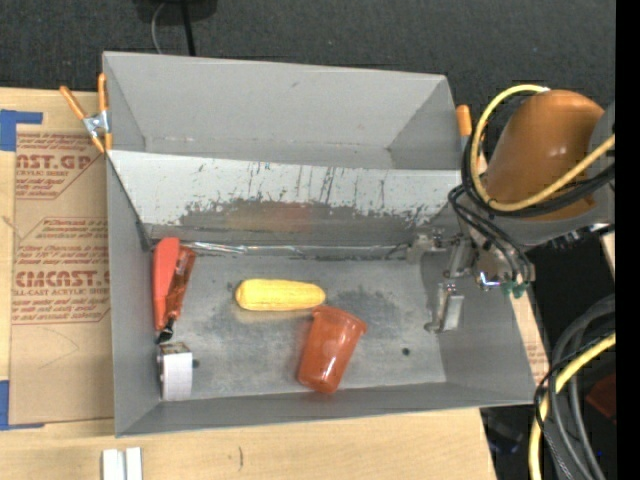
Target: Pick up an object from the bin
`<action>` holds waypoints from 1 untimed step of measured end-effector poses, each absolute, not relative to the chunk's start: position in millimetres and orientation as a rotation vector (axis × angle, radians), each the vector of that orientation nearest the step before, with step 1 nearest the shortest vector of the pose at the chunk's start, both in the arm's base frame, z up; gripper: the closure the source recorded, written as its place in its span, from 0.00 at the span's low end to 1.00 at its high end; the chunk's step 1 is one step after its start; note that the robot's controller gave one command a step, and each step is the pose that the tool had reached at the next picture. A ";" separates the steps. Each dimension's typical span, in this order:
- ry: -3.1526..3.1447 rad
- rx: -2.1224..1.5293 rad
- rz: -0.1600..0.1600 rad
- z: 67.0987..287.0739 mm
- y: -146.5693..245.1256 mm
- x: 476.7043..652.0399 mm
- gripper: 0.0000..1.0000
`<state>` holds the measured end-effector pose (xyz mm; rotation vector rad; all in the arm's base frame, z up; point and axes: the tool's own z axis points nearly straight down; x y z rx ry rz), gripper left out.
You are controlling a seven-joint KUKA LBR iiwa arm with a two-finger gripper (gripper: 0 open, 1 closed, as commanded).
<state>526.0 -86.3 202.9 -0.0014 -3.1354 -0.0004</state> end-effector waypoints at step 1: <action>-3.143 0.000 0.001 206.8 -86.1 527.7 0.00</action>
Offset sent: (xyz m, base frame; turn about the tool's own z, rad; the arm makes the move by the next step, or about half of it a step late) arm 0.0287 0.0788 -0.0692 -0.1136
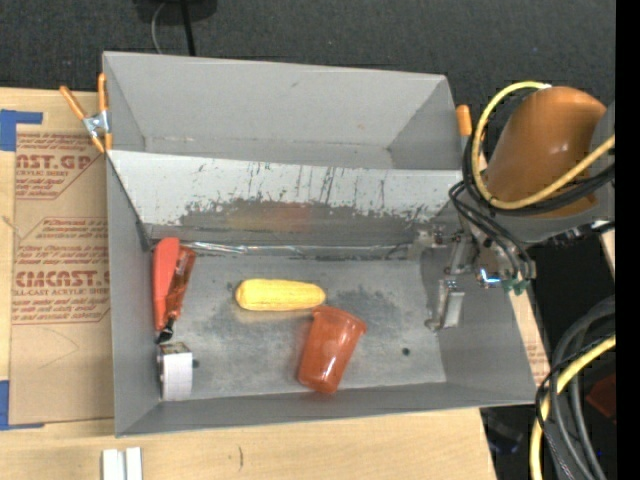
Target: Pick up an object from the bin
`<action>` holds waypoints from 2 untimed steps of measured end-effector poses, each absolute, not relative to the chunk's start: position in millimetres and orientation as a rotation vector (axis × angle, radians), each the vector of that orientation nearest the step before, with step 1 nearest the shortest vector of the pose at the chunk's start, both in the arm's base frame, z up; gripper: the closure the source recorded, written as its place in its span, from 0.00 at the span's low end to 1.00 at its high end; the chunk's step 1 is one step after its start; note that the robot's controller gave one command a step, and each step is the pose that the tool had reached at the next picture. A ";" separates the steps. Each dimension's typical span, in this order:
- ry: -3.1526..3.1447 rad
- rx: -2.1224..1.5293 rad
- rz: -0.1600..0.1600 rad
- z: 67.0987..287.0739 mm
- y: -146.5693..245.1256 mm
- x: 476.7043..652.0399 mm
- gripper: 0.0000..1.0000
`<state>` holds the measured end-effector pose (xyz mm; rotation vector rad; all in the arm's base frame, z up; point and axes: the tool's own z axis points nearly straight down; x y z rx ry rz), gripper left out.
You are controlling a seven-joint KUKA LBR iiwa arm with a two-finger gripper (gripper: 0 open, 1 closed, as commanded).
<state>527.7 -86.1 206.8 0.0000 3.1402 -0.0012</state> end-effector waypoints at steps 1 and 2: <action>3.135 -0.072 -0.006 176.4 -53.8 541.7 0.00; 3.131 -0.223 -0.001 136.8 -2.4 546.5 0.00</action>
Offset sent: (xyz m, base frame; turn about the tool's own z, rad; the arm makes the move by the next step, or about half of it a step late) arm 0.0201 0.0924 -0.0773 -0.1527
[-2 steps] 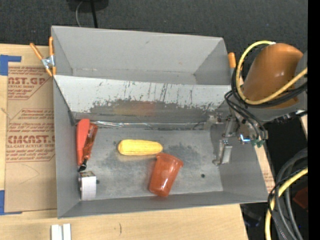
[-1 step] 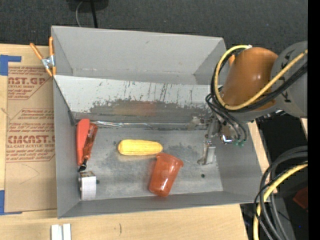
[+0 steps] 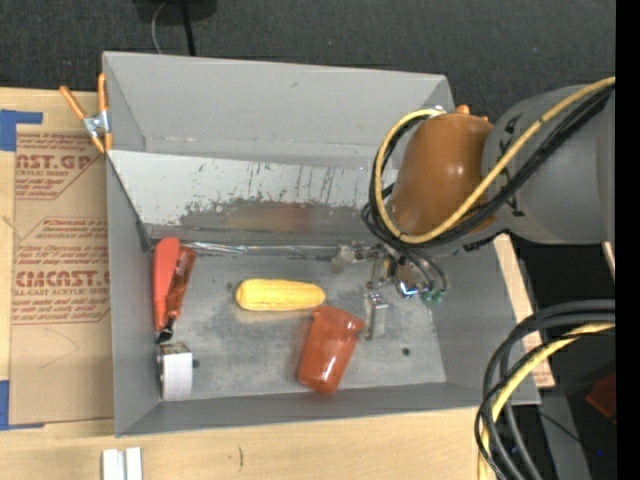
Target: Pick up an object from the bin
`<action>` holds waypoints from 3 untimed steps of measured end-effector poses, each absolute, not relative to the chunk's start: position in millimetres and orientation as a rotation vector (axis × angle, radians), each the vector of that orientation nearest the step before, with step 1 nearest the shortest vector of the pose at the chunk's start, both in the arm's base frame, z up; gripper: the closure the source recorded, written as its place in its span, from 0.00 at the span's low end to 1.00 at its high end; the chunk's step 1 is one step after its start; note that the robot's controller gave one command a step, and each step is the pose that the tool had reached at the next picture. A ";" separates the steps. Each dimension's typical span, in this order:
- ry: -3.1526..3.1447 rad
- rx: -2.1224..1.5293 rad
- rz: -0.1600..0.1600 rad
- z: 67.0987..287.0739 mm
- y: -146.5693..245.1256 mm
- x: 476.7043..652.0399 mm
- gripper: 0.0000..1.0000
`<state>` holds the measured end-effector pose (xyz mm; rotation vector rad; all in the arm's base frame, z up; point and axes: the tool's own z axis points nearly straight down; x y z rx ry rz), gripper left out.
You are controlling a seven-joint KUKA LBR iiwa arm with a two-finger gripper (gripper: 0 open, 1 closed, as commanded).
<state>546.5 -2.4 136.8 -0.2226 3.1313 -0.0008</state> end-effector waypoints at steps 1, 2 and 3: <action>3.130 -0.230 0.000 105.4 17.3 540.9 0.00; 3.129 -0.249 -0.007 88.2 42.7 545.8 0.00; 3.120 -0.316 0.002 74.8 100.0 552.8 1.00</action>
Offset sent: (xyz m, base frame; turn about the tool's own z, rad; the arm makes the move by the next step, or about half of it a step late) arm 0.0023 0.0792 -0.0668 -0.0493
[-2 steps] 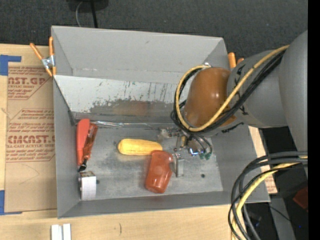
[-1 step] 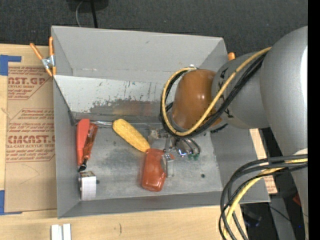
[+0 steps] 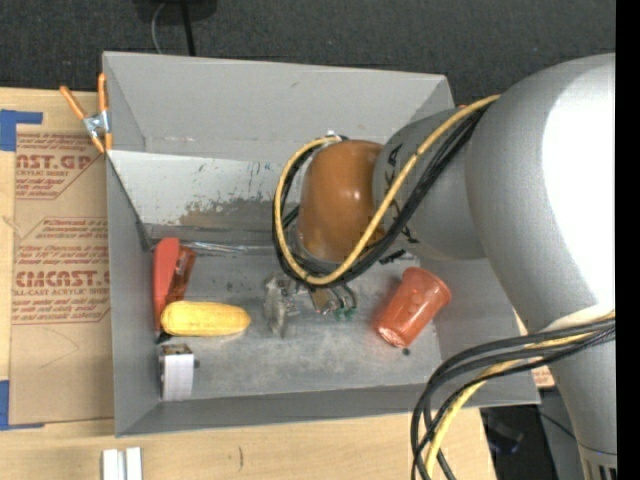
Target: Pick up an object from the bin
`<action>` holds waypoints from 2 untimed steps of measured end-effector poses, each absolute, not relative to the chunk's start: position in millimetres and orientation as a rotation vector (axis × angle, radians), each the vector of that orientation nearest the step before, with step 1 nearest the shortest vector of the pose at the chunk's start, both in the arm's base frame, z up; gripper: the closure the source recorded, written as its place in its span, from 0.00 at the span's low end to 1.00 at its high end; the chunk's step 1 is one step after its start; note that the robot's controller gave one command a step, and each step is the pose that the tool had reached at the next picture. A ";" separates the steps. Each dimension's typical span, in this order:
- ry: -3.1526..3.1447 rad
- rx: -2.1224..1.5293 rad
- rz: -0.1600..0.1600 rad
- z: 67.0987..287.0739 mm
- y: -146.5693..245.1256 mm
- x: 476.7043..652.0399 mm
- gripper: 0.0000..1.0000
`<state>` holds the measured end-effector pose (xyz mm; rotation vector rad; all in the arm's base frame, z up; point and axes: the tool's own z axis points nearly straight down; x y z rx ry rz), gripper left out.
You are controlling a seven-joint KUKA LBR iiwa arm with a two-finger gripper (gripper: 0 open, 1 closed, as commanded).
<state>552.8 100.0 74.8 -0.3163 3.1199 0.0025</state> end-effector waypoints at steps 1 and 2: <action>3.121 -0.316 0.001 74.7 99.5 552.6 0.00; 3.121 -0.316 0.001 74.6 99.5 552.6 0.00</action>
Offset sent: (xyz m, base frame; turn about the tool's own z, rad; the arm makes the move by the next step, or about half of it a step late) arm 0.0000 0.0000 0.0000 0.0000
